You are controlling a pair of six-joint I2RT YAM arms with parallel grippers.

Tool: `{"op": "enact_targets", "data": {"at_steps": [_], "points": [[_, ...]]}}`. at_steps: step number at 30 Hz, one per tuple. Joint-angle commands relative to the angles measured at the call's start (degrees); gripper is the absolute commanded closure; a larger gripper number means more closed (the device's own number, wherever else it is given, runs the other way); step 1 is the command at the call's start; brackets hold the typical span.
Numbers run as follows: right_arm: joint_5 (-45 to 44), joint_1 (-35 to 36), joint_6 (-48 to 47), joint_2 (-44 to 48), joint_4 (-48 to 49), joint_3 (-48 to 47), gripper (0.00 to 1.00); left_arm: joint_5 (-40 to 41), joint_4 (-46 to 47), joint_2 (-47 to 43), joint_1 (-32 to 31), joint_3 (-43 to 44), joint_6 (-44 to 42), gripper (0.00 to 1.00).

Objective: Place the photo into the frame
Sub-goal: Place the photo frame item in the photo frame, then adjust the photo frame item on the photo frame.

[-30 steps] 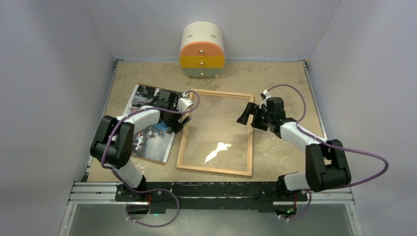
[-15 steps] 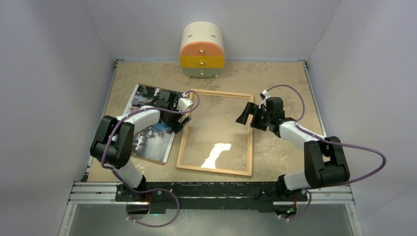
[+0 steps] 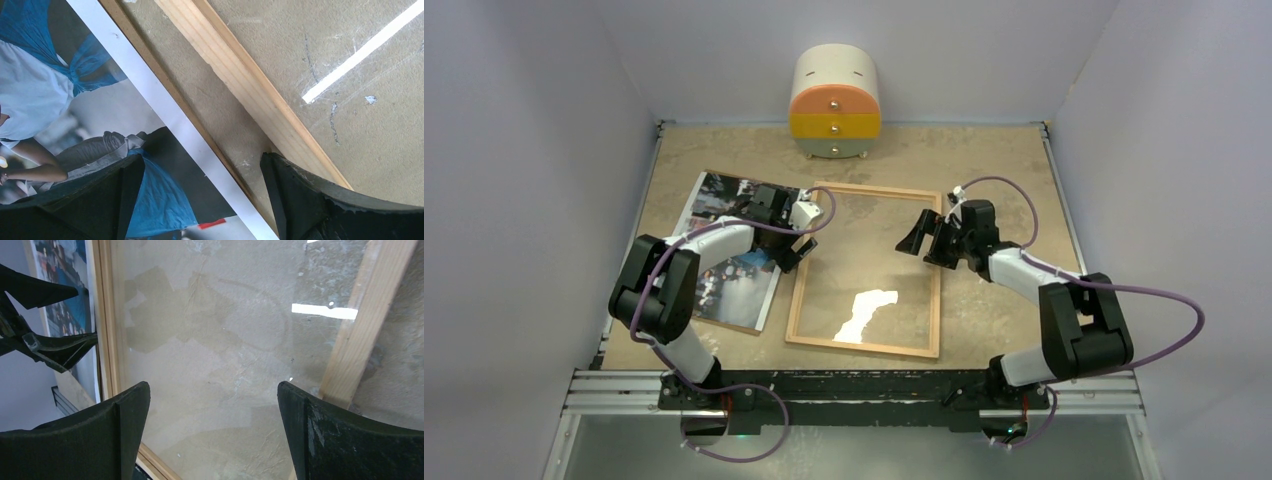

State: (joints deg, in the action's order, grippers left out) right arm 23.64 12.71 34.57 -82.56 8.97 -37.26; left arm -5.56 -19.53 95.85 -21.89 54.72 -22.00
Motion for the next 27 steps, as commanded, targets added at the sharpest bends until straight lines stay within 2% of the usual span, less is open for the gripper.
{"op": "enact_targets", "data": {"at_steps": [1,5,11,15,20,27], "points": [[1.68,0.47,1.42,0.97,1.2,-0.52,0.01,-0.35,0.12,1.53,-0.87,-1.02,0.36,0.06],[0.33,0.52,-0.04,1.06,-1.64,-2.04,0.01,0.16,-0.07,1.16,-0.8,-0.78,0.22,0.06],[-8.85,1.21,-5.7,6.05,-15.45,-5.46,0.01,0.42,-1.36,-0.24,-0.48,-0.04,-0.22,0.06],[-15.43,5.84,-4.18,11.17,-19.86,-3.27,0.01,-0.25,-1.91,-0.9,-0.43,0.31,-0.15,0.06],[-17.34,10.34,-0.24,13.61,-22.1,0.68,0.13,-1.08,-2.03,-1.11,-0.43,-0.29,0.08,0.06],[-16.17,10.49,1.66,12.78,-19.78,5.29,0.15,-1.2,-1.62,-2.13,-0.43,-1.86,-0.36,0.06]]}}
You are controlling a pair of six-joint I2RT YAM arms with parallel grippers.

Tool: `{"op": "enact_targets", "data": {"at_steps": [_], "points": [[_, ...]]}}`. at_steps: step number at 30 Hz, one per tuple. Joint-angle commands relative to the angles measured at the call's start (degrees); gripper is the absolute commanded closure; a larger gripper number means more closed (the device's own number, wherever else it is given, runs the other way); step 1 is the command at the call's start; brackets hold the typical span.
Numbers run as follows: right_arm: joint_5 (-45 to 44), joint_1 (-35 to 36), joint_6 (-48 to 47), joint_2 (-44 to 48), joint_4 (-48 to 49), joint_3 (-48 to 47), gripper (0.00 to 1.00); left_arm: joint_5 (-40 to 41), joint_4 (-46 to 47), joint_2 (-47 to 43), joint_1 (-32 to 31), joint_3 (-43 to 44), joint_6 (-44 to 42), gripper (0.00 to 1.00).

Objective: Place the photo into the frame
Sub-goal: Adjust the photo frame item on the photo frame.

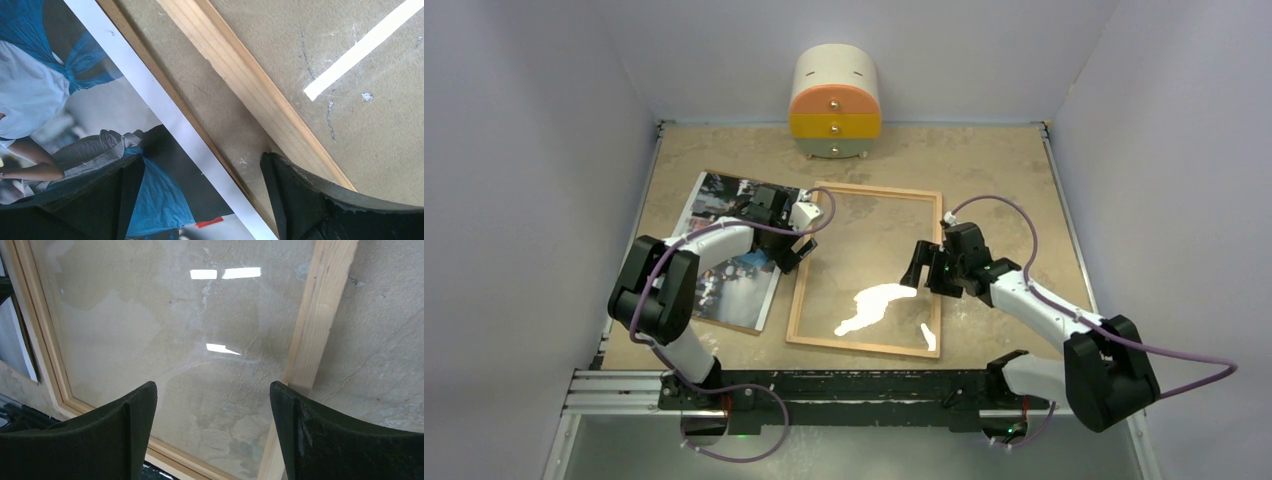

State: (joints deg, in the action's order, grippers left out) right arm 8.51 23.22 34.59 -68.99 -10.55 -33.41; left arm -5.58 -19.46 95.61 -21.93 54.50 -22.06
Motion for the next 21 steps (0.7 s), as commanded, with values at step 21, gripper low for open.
{"op": "enact_targets", "data": {"at_steps": [21], "points": [[1.42,-0.11,0.84,0.07,-7.75,-5.41,0.09,-1.53,-1.59,-3.77,-0.39,-3.52,-1.08,0.06]]}}
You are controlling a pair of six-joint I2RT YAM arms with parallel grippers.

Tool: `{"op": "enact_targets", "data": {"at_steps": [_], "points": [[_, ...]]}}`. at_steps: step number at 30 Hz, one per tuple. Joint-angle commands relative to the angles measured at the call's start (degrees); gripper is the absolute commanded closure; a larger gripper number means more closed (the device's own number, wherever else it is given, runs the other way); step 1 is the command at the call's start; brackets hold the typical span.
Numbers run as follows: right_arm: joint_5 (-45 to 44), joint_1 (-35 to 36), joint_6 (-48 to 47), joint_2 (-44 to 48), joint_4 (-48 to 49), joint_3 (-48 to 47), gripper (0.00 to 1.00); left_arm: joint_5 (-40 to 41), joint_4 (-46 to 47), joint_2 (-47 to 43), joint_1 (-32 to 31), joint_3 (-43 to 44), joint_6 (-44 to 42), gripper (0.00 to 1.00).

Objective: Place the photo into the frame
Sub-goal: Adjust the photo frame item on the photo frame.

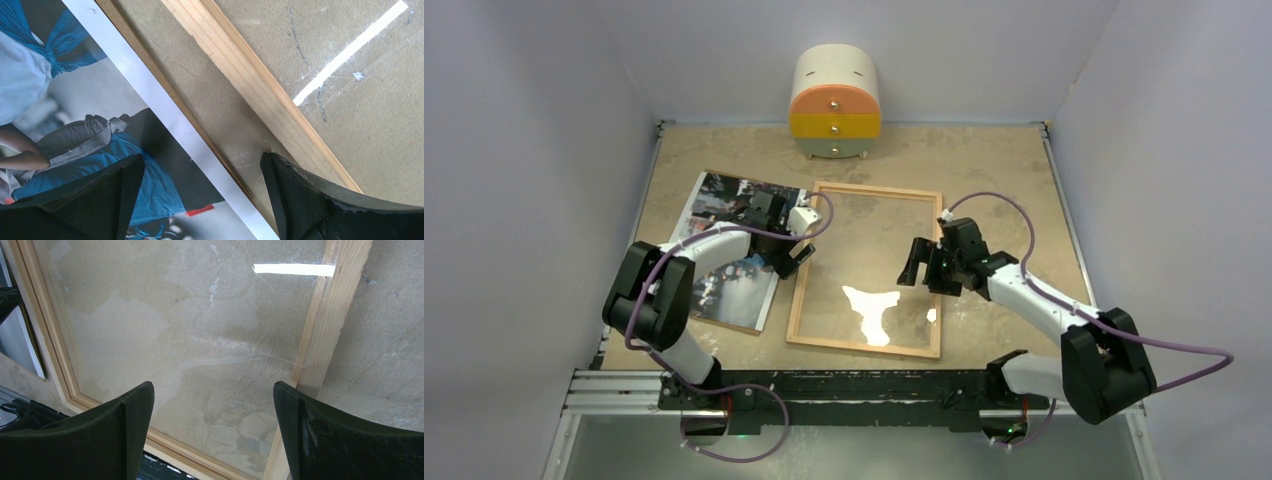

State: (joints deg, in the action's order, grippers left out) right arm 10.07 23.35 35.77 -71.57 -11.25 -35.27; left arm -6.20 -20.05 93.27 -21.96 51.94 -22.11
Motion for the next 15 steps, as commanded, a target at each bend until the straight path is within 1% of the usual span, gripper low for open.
{"op": "enact_targets", "data": {"at_steps": [1,4,7,15], "points": [[-0.54,-0.24,-0.33,3.15,-7.86,-4.32,0.09,-0.92,-1.08,-1.43,-0.37,-1.01,-1.15,0.06],[-0.56,-0.43,-0.62,3.94,-9.62,-5.67,0.07,-0.75,-0.97,-1.42,-0.37,-0.9,-1.18,0.06],[-0.39,-0.41,-0.37,3.84,-9.52,-4.43,0.08,-0.89,-0.98,-1.51,-0.37,-0.95,-1.11,0.06],[1.73,-0.42,-0.23,-0.98,-4.29,1.15,0.08,-1.1,-0.9,-0.99,-0.32,-0.83,-1.0,0.06]]}}
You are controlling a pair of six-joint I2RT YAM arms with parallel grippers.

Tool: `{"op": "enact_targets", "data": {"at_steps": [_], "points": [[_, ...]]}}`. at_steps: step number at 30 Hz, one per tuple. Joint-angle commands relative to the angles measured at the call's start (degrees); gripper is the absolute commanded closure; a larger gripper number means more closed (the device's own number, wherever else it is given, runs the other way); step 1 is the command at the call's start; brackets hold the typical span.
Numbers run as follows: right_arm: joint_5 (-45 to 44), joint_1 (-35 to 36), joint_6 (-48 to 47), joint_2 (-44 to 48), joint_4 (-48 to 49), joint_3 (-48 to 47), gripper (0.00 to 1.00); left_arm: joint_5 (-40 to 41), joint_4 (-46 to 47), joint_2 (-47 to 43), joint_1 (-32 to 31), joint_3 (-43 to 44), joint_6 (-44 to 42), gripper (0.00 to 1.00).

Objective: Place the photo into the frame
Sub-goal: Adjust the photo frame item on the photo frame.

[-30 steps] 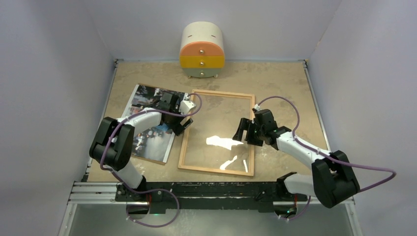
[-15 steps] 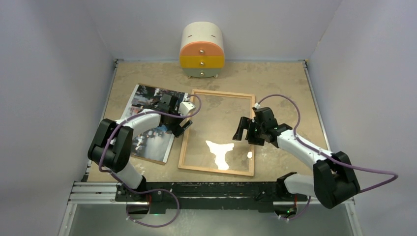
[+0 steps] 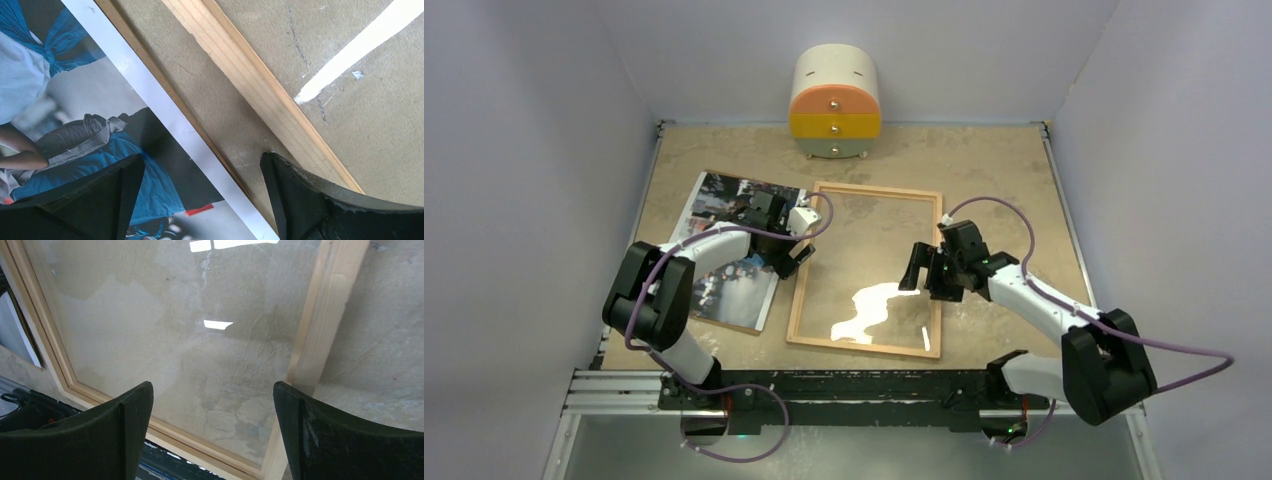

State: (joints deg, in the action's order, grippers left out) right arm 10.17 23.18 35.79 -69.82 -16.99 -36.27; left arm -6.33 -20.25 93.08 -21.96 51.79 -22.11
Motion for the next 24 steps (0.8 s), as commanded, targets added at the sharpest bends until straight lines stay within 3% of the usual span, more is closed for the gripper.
{"op": "enact_targets", "data": {"at_steps": [1,16,24], "points": [[1.68,-0.31,-0.5,-3.5,1.97,2.28,0.08,-0.97,-0.7,-0.85,-0.36,-0.64,-0.95,0.06],[2.57,-0.24,-2.18,-8.24,2.56,-0.44,0.07,-1.54,-1.24,-0.29,-0.46,0.19,-0.74,0.06],[5.08,-1.26,-0.77,-2.18,-2.6,-6.63,0.02,-2.09,-2.68,-1.24,-0.28,1.64,-0.96,0.06]]}}
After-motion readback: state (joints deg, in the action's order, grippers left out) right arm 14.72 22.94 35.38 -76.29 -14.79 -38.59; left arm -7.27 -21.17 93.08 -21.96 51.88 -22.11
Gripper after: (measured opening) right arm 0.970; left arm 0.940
